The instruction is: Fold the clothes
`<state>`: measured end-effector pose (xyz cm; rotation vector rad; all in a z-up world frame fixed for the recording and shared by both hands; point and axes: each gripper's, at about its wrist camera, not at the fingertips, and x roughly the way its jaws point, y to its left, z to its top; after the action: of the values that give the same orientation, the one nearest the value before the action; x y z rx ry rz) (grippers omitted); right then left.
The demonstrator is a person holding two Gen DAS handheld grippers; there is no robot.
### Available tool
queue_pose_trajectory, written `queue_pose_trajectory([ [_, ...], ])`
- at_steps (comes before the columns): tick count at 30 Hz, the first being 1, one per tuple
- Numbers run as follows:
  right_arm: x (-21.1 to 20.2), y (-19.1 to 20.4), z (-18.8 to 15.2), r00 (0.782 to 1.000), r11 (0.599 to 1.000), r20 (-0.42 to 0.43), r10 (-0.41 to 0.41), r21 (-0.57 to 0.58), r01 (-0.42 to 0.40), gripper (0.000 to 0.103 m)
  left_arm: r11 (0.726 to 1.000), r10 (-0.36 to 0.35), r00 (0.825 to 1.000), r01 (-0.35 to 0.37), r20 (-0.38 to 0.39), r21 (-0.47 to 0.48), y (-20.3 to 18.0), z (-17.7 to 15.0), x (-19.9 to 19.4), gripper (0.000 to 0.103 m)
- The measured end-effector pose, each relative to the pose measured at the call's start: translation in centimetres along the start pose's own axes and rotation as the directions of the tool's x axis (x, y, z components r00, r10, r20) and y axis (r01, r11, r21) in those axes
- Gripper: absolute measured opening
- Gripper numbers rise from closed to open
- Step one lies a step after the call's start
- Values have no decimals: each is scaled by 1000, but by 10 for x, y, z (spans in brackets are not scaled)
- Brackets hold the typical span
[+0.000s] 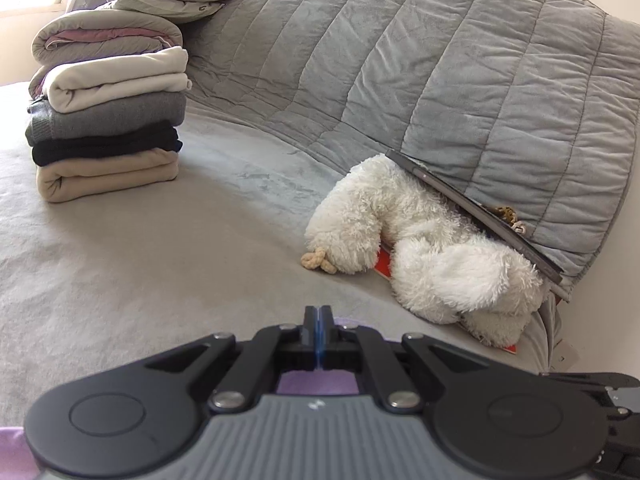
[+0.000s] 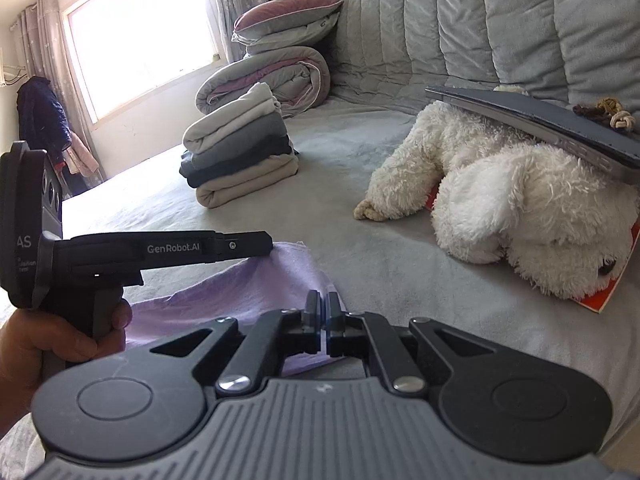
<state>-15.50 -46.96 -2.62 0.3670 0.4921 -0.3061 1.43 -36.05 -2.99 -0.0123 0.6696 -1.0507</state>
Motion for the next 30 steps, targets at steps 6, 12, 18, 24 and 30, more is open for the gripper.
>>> queue_pose_trajectory([
  [6, 15, 8, -7, 997, 996, -57, -59, -74, 54, 3, 999, 27, 999, -28, -25, -20, 1, -13, 20, 0],
  [12, 18, 10, -6, 994, 995, -78, -76, -68, 71, 13, 998, 40, 999, -40, -18, -45, 3, -19, 12, 18],
  [18, 19, 21, 0, 996, 994, -48, -78, -80, 74, 46, 994, 86, 996, -87, -14, -74, 18, -20, -30, 66],
  [24, 25, 37, 1, 997, 994, -57, -50, -100, 44, 54, 985, 139, 990, -140, -18, -101, 35, -22, -72, 86],
  [30, 36, 54, -4, 985, 999, -167, 34, -26, -39, 62, 973, 213, 976, -215, -42, -84, 58, -35, -117, 94],
])
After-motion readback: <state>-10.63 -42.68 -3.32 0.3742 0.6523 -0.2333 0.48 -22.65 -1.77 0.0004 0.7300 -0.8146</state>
